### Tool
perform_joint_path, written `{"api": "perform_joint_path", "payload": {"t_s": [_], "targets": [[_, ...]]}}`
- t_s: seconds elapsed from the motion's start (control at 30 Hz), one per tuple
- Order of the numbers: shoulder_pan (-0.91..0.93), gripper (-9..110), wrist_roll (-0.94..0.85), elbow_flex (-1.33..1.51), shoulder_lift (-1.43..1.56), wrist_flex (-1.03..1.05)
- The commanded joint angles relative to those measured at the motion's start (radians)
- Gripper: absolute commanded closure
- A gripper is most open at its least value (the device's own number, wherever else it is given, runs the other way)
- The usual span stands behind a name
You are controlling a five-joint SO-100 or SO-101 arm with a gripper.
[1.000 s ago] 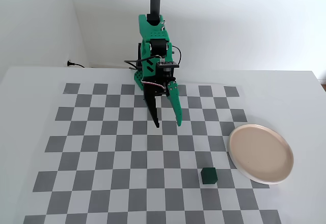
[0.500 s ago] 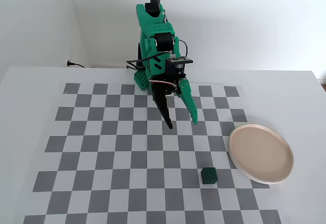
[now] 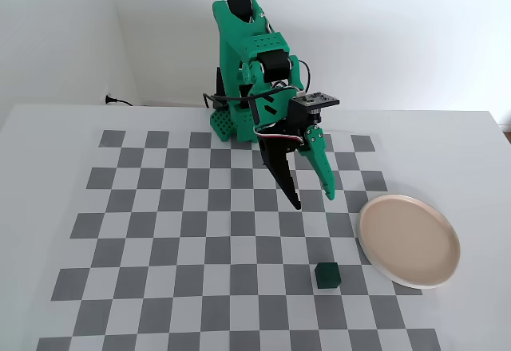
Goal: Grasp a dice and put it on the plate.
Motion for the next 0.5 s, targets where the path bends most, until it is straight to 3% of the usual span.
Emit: {"api": "perform_joint_path", "payload": {"t_s": [0.0,0.47], "targets": [[-0.035,83,0.008,-0.158,-0.055,-0.017],[-0.106,80,0.057,-0.295,-0.299,-0.055]]}}
